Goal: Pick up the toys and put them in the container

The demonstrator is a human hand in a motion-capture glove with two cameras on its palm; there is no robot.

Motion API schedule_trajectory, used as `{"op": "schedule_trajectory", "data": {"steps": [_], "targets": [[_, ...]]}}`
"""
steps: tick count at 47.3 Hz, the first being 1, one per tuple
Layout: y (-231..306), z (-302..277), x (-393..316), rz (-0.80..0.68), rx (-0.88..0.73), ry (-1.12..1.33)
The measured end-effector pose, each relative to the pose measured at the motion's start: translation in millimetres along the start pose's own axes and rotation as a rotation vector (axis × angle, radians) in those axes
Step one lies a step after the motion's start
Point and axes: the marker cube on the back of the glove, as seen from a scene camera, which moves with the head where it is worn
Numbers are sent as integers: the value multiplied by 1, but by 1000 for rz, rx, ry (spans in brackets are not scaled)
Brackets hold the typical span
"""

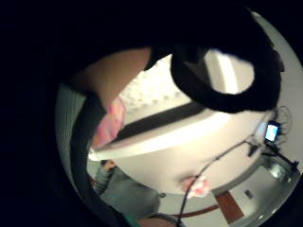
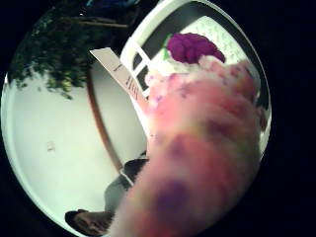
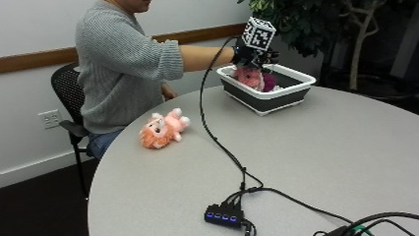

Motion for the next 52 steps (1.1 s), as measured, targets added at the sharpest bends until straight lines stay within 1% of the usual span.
{"op": "schedule_trajectory", "data": {"steps": [2,5,6,7,10,15,21,27,32,37,41,44,50,52], "targets": [[0,-1,3,36,-38,60],[-2,-2,9,173,-108,161],[-2,-4,12,197,-129,189],[-1,-5,14,182,-147,204],[4,-12,16,56,-190,223],[8,-22,21,21,-219,260],[11,-30,11,1,-114,122],[27,-34,15,-39,-5,76],[70,-41,49,-122,94,41],[131,-44,110,-112,156,18],[198,-44,180,-58,208,-1],[242,-34,219,7,242,21],[289,-1,251,166,247,64],[299,10,257,193,243,54]]}}
